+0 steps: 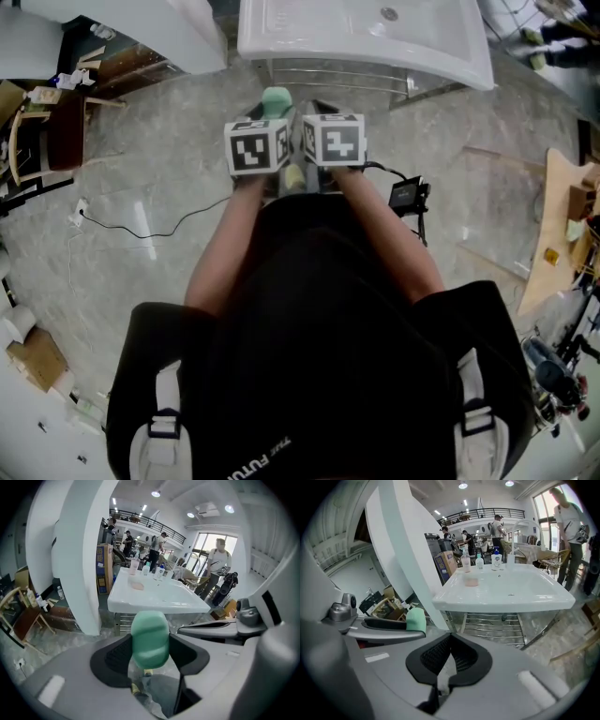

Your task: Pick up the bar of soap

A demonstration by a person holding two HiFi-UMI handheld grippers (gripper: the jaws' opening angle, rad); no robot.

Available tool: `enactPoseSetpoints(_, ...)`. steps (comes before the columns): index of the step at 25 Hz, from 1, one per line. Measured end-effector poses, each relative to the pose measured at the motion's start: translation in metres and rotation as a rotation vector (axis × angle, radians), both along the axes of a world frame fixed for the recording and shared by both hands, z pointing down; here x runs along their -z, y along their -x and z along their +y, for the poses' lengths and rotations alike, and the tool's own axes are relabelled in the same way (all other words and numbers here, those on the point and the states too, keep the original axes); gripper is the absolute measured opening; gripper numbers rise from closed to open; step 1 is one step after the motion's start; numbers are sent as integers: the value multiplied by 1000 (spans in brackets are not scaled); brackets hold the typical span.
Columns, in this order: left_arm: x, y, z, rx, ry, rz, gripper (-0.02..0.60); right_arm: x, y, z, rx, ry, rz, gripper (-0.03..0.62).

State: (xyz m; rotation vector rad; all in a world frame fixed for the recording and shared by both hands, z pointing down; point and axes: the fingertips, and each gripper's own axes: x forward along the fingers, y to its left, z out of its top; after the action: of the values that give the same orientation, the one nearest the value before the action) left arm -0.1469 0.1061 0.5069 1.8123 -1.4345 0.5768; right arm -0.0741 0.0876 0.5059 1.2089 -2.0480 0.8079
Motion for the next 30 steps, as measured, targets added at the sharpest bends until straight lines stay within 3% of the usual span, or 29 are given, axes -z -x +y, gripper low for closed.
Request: enactPoseSetpoints(30,0,-89,-9,0,43,-15,245,-3,-84,-3,21,69,2,14)
